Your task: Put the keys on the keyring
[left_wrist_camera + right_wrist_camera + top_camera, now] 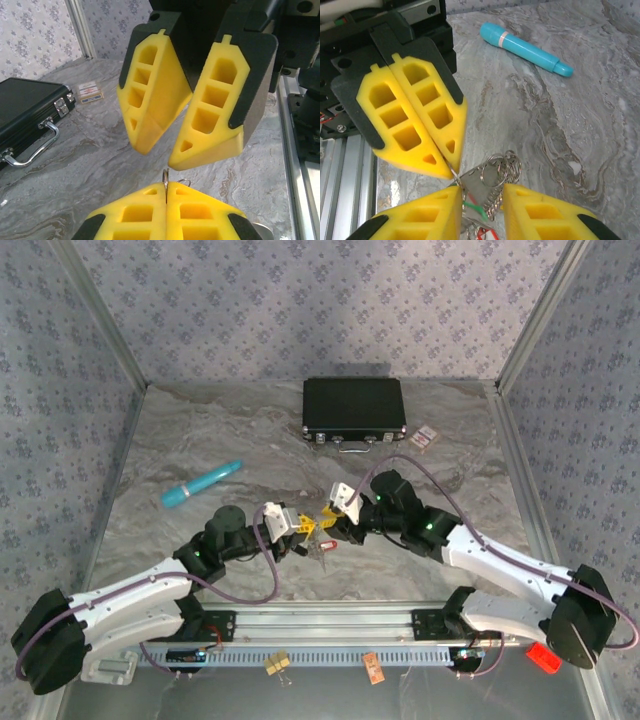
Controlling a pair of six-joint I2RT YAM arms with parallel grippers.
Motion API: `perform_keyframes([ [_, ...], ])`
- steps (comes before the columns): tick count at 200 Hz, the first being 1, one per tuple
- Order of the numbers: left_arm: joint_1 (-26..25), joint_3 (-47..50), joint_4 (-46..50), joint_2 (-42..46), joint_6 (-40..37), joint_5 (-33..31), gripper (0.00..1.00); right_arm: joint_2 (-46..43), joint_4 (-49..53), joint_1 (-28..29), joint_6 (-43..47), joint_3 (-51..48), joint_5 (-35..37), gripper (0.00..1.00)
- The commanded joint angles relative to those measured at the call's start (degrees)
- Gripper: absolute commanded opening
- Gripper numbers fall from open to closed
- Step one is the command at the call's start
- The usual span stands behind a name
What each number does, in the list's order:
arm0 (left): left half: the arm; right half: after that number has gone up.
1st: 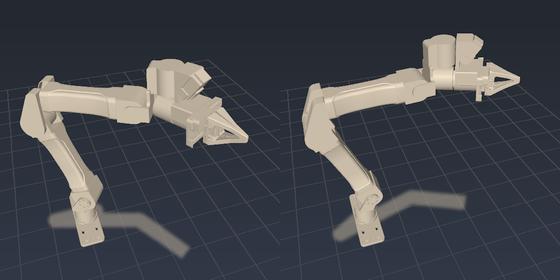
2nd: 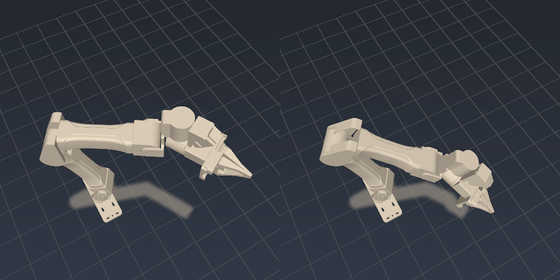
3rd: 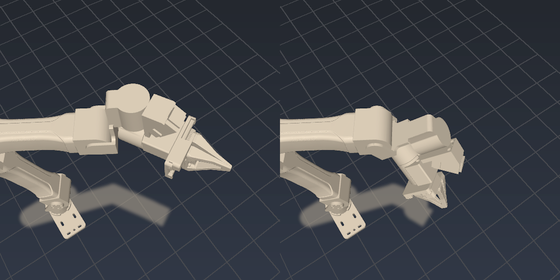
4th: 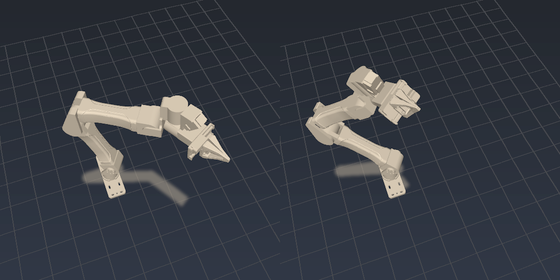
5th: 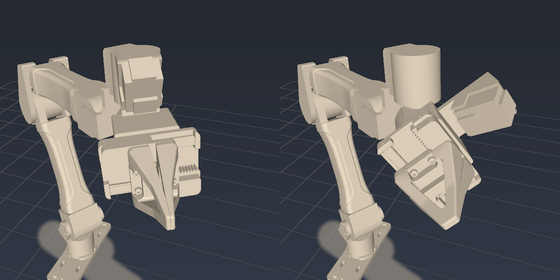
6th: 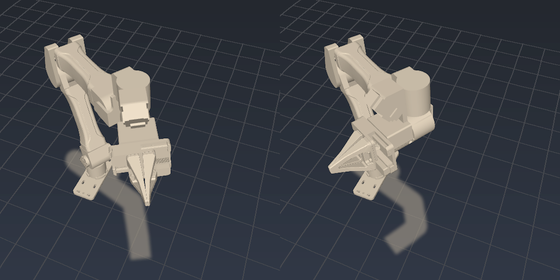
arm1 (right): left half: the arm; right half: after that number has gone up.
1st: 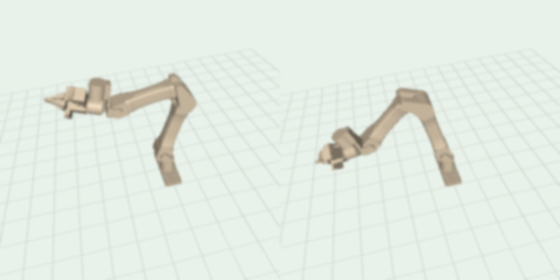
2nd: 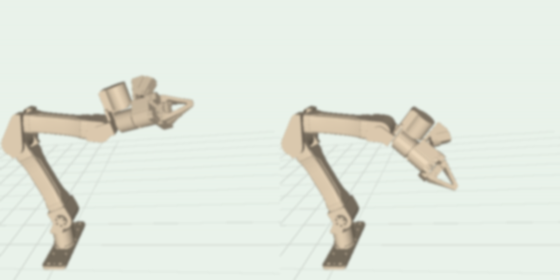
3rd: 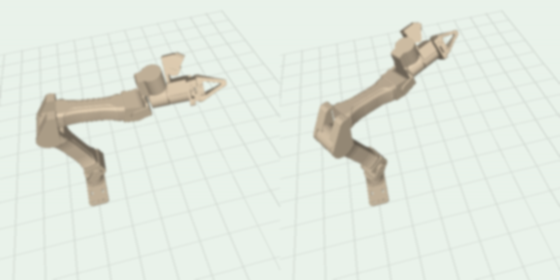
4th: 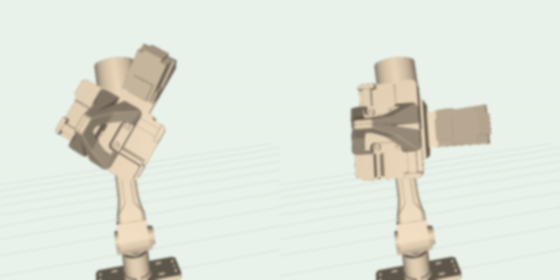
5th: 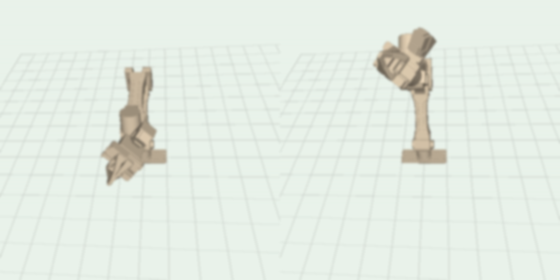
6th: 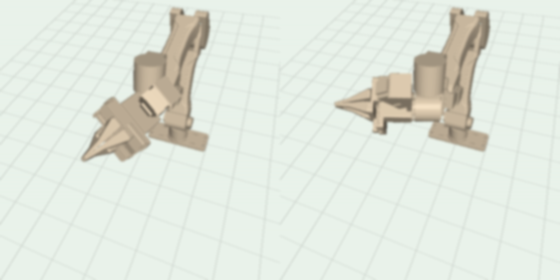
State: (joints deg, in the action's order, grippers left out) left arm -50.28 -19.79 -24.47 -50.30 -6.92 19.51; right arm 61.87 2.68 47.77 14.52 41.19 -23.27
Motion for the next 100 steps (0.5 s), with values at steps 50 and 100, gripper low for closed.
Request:
perform_keyframes([
  [50,-0.3,0.3,-3.7,0.6,0.4,2.0,0.00,-0.6,-1.4,-1.1,1.3,-1.8,-5.2,0.29],
  [100,-0.3,0.4,-3.9,0.6,-0.5,3.0,0.00,0.0,-2.9,-2.3,0.9,-2.5,-7.1,0.27],
])
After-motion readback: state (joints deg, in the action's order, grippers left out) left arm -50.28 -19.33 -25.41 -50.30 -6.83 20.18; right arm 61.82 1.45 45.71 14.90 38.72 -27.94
